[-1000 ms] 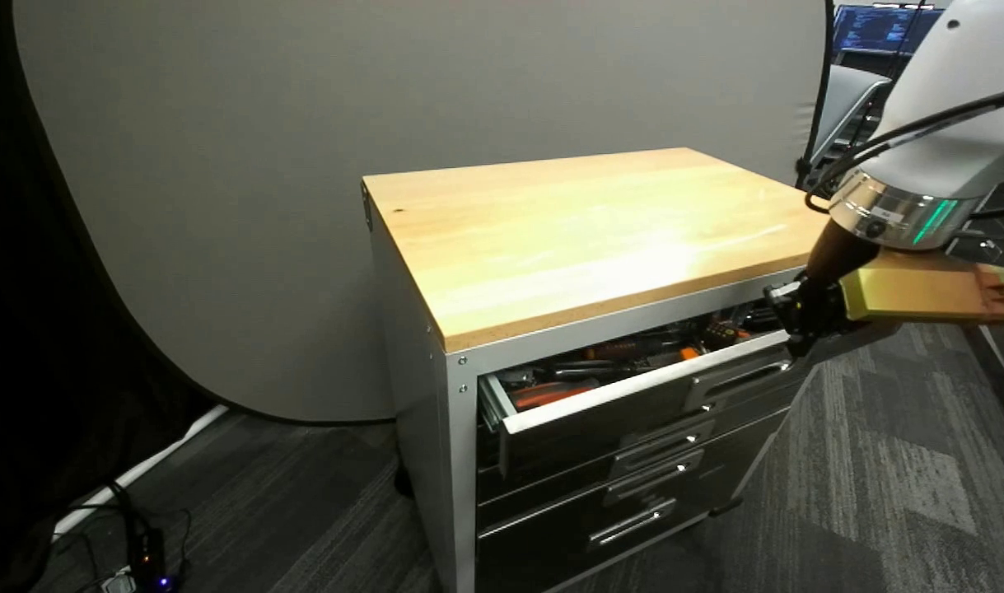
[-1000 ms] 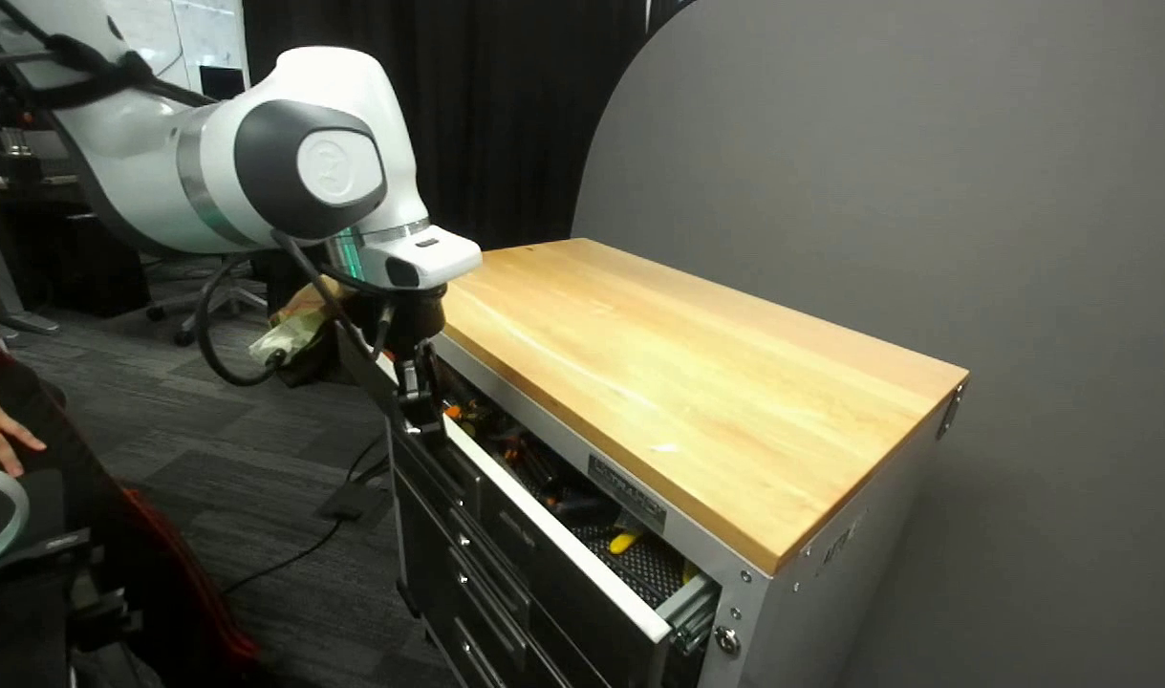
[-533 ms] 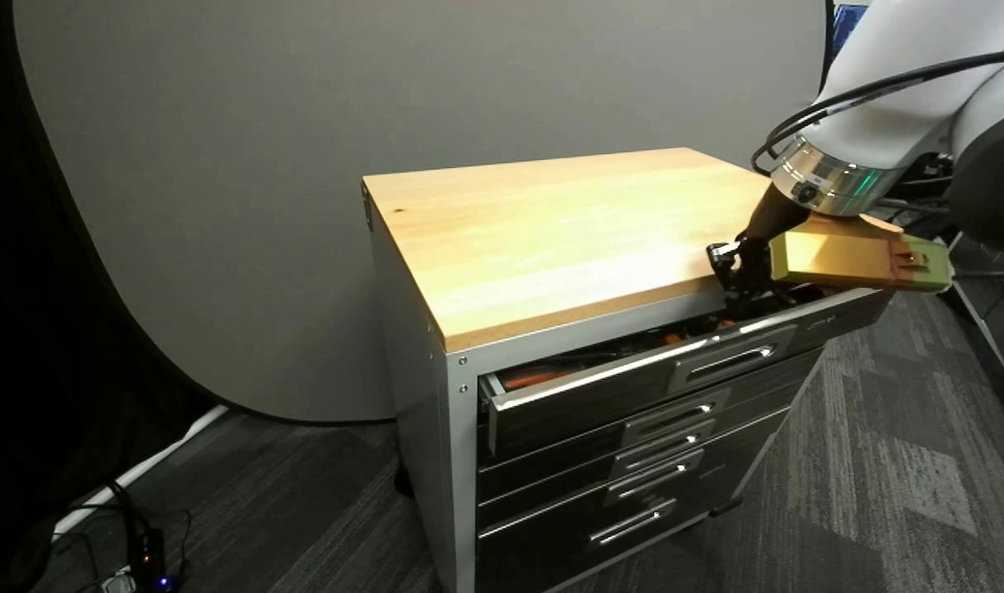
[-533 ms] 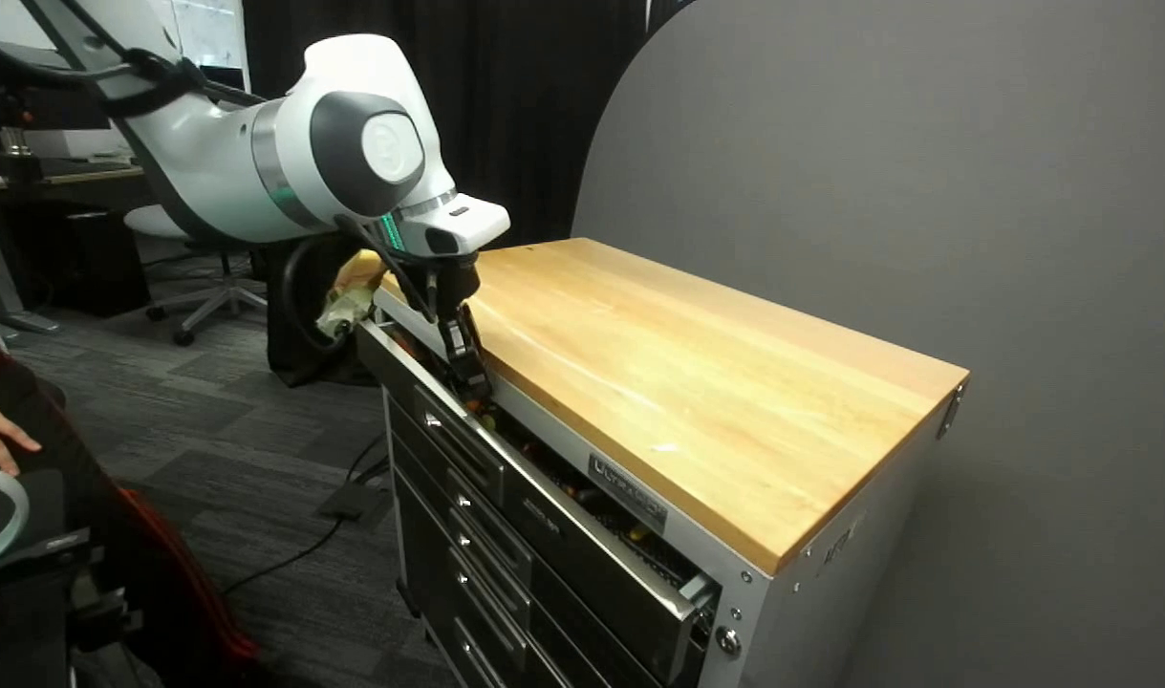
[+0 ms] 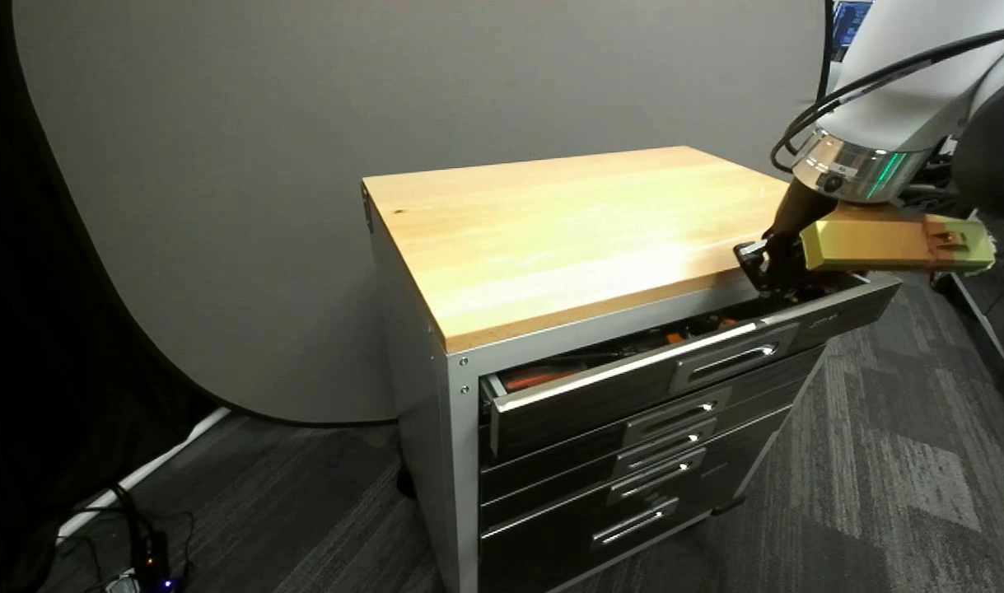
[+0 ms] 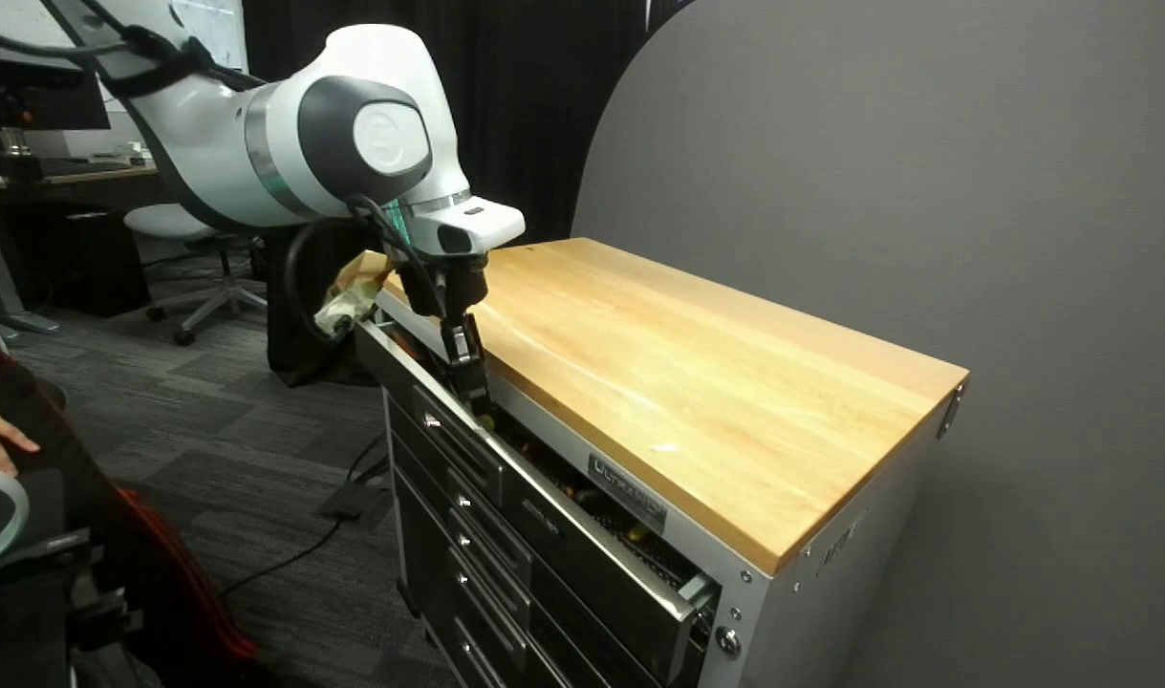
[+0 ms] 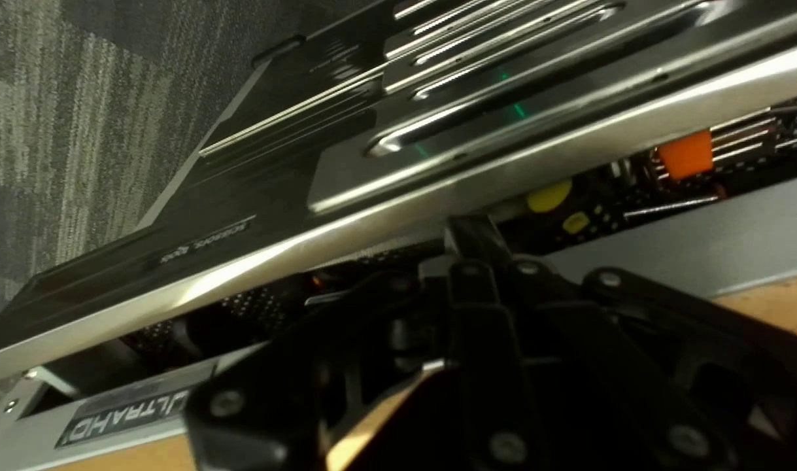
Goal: Put the screwdriver in the drawer then close the drawer
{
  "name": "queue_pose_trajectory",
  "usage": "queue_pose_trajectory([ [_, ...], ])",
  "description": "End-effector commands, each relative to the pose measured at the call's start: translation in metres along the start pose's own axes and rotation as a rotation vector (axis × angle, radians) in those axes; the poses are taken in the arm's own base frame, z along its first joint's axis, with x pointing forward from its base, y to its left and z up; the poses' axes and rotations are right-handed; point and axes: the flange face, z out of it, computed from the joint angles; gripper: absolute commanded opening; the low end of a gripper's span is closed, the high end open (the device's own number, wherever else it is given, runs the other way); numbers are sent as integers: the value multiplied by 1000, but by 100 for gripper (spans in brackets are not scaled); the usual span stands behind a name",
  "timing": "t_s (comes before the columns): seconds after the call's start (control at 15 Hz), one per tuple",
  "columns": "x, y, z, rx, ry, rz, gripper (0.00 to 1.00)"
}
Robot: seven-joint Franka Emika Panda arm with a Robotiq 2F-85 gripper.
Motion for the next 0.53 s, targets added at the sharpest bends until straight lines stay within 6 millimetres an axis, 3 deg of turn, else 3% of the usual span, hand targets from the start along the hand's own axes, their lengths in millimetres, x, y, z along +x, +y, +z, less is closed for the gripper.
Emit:
queue_pose_trajectory([
  [0.0,1,20,-28,0,9,-22,0],
  [0.33,-26,21,0,-18,-190,-162,0],
  [0.47,-31,17,8,-15,-183,-187,0],
])
